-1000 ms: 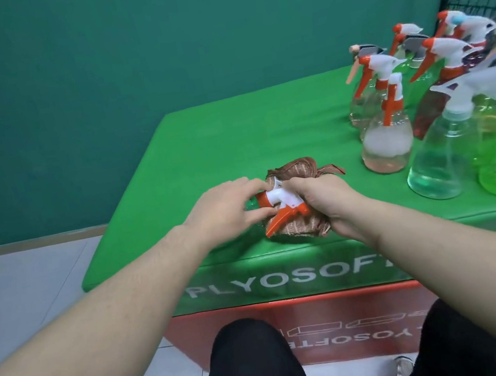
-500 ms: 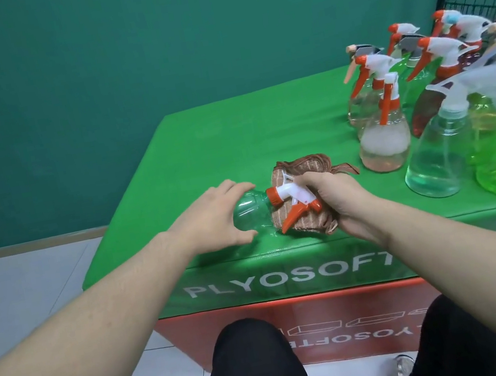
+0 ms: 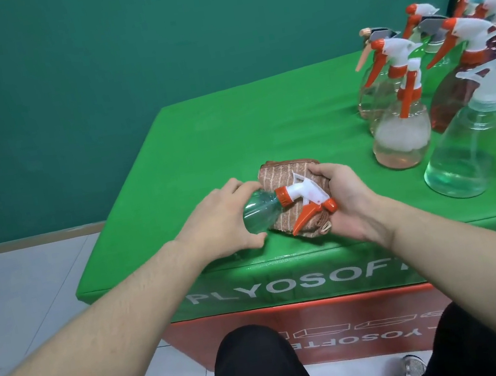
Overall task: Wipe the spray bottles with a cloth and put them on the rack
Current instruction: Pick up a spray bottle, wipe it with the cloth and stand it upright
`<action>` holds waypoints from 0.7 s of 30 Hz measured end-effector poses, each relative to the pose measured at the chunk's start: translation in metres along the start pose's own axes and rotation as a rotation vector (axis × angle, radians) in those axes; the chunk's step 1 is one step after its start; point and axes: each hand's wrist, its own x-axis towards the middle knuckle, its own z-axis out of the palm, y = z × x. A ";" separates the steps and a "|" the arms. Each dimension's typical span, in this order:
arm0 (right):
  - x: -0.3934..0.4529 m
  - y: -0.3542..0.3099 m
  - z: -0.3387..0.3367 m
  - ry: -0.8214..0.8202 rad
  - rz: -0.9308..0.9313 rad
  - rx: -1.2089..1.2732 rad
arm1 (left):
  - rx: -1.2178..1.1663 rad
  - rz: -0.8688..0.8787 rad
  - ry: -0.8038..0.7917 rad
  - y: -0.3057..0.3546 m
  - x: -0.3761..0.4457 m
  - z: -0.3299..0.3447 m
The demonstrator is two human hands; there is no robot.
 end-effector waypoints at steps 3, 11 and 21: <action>-0.002 -0.004 0.000 0.011 -0.023 0.014 | 0.006 -0.045 -0.028 0.002 0.006 -0.004; -0.018 -0.006 -0.011 0.055 -0.090 0.068 | 0.029 -0.187 -0.066 0.010 0.020 -0.006; -0.031 -0.011 -0.011 0.078 -0.169 0.059 | -0.032 -0.233 -0.013 0.011 0.015 -0.007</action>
